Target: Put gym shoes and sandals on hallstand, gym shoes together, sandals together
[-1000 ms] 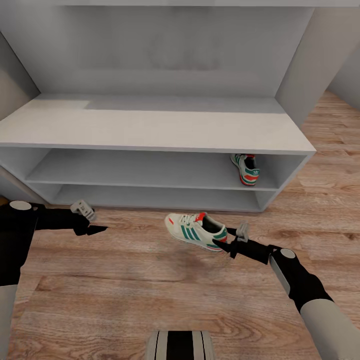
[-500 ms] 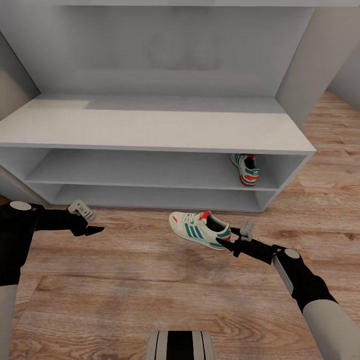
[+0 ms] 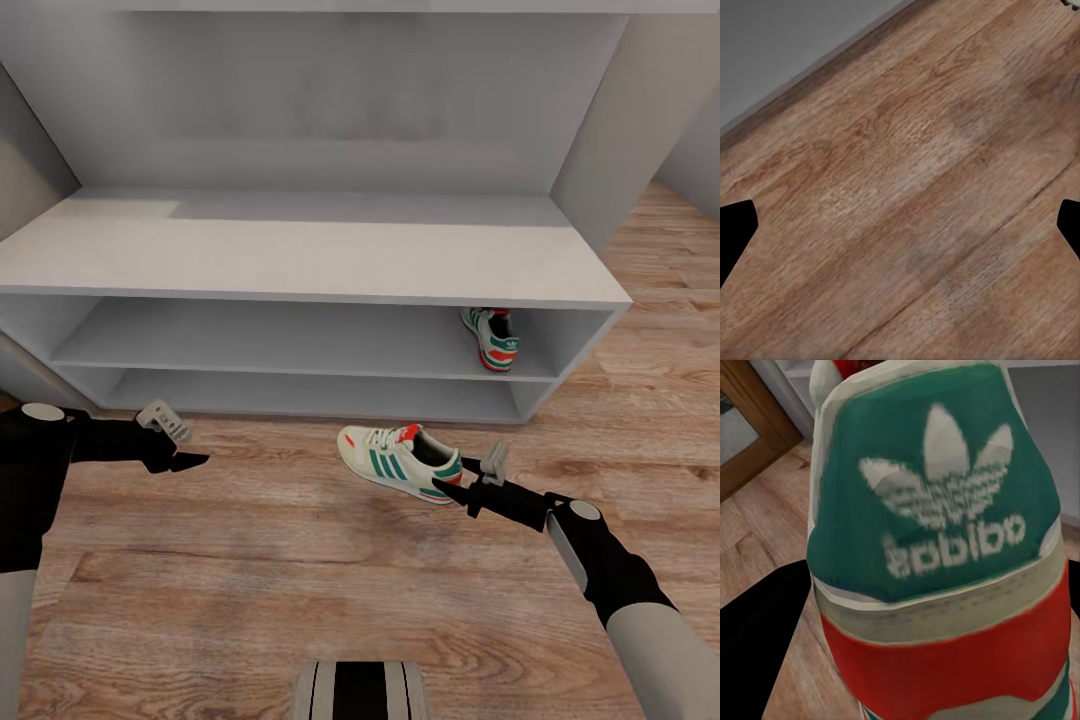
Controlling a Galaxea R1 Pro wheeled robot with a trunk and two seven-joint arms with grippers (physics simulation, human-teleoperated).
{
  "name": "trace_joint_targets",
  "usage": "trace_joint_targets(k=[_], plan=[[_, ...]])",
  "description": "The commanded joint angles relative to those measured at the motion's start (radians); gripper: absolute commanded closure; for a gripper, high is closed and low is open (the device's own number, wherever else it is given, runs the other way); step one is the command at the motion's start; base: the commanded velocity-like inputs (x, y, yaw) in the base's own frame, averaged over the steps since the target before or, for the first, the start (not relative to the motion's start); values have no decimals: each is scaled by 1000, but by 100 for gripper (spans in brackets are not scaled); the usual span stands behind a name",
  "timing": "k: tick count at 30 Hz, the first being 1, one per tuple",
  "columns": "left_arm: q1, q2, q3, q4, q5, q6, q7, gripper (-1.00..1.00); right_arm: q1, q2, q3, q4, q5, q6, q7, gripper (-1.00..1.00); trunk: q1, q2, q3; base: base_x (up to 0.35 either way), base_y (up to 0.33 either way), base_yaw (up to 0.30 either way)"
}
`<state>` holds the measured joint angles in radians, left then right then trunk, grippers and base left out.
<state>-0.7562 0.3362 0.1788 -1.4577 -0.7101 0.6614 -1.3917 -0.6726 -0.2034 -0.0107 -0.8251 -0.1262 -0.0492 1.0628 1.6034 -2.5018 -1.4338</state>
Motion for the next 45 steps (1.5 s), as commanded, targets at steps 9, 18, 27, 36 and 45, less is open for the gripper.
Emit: trace_joint_targets(k=[9, 18, 27, 36, 45], plan=[[3, -2, -1, 23, 0, -1, 1, -100, 1, -1, -1, -2, 0, 0, -1, 100, 0, 0, 0, 0, 0, 0], [4, -4, -1, 38, 0, -2, 3, -100, 1, 1, -11, -7, -1, 4, -17, 100, 0, 0, 0, 0, 0, 0], [5, -5, -1, 42, 0, -2, 3, -100, 1, 6, -156, -15, -1, 62, -158, 100, 0, 0, 0, 0, 0, 0], [7, -10, -1, 63, 0, -2, 3, -100, 1, 9, -199, -18, -1, 81, -227, 100, 0, 0, 0, 0, 0, 0], [11, -36, -1, 92, 1, -3, 55, -100, 1, 17, -239, -31, -2, 98, -263, 100, 0, 0, 0, 0, 0, 0]])
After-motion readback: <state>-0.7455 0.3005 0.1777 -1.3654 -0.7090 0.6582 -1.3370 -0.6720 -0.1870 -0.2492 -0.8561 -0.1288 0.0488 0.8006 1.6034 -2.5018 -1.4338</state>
